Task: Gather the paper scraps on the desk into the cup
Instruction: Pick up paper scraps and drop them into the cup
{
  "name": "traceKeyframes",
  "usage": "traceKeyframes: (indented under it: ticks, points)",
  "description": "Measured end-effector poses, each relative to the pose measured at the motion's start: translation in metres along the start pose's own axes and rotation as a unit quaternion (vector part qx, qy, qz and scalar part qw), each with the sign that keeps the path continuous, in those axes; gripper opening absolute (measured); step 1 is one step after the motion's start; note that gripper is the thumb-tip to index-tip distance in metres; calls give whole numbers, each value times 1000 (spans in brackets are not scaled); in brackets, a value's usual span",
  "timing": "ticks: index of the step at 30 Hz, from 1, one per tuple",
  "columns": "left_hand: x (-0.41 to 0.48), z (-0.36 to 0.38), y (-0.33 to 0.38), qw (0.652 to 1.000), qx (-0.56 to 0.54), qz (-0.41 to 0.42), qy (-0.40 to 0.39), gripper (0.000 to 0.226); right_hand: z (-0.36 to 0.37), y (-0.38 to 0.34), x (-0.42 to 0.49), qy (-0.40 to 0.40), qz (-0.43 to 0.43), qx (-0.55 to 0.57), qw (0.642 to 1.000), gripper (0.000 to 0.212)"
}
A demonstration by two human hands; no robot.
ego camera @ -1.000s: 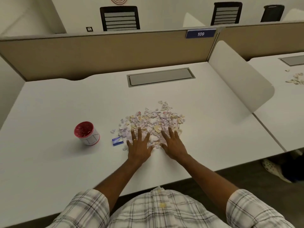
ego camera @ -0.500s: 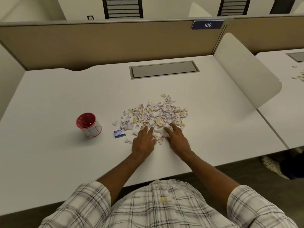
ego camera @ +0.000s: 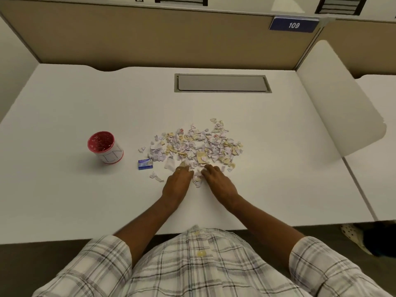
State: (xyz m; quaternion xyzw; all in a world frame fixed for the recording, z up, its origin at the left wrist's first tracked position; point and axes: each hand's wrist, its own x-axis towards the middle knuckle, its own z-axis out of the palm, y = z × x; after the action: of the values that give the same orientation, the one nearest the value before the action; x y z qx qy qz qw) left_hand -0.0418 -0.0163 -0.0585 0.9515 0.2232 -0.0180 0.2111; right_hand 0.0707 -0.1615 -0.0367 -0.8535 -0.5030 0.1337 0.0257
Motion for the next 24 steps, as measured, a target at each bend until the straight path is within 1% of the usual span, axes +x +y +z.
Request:
traceKeyframes:
  ticks: [3,6,9,12,17,20,24]
  points:
    - [-2,2,-4,1000,15,9,25,41,-1,8,4,19,-24,-3,1000,39]
    - [-2,3,-4,998,5,-7,55,40,-2,15,8,41,-46,7,998,32]
    - [1,1,3,993,-41,-33,108,34,-6,19,12,67,-49,46,995,28]
    - [3,-6,10,978,-103,-80,160,28,-12,22,18,88,-22,112,990,29]
    - [6,-20,17,954,-181,-127,203,22,-24,27,27,128,27,207,970,17]
    - [8,-28,18,932,-243,-150,222,22,-32,29,29,135,26,216,967,20]
    - [7,-42,16,921,-268,-147,242,25,-39,23,33,136,14,199,970,19]
